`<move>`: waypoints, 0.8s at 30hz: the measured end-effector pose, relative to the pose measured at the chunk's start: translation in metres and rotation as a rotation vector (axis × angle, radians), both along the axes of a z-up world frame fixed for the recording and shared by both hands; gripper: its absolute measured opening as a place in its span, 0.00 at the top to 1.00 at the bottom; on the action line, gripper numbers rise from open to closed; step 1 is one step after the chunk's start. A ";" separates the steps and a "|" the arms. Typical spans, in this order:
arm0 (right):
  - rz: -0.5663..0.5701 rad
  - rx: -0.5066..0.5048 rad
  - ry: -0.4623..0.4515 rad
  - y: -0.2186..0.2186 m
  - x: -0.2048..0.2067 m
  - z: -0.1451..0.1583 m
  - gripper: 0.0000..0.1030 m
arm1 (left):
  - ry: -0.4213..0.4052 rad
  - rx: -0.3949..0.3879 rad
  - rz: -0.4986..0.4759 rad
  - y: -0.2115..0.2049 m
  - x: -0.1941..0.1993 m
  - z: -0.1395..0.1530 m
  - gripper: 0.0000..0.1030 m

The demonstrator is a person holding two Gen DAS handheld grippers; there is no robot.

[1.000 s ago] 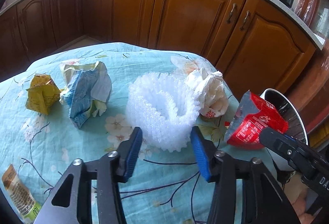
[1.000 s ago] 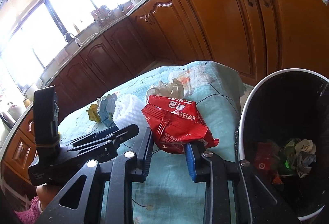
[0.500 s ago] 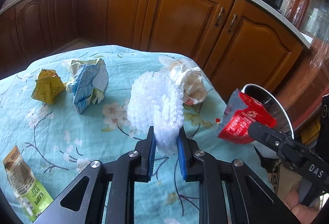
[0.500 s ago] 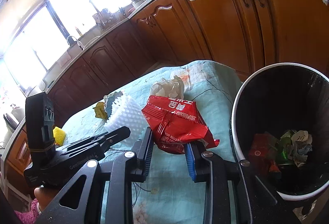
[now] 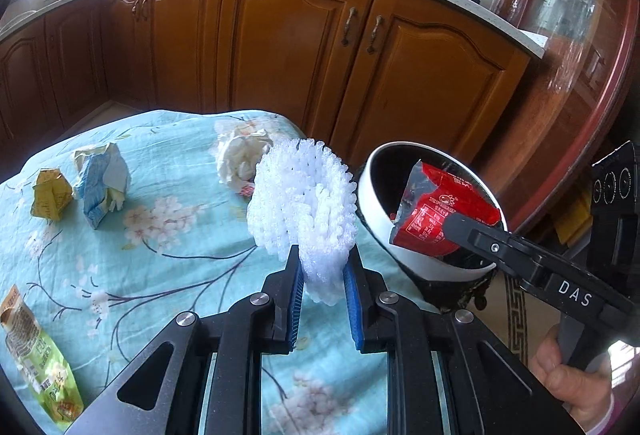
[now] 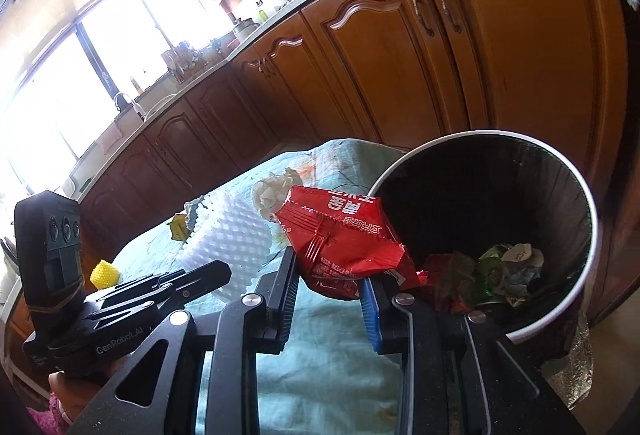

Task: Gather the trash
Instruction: 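Carry the foam net and chip bag in both grippers over the bin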

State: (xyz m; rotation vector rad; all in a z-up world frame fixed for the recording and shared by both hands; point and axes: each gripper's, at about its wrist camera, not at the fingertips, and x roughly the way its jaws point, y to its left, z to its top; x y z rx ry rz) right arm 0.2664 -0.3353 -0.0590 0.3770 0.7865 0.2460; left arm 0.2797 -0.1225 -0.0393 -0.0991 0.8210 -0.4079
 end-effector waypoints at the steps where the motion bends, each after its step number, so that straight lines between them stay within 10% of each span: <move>1: -0.011 -0.002 0.000 -0.007 -0.002 0.000 0.72 | -0.001 0.002 -0.009 -0.005 0.000 0.001 0.83; 24: -0.125 -0.073 0.059 -0.083 0.005 -0.003 0.72 | 0.048 0.088 -0.160 -0.103 0.055 -0.007 0.82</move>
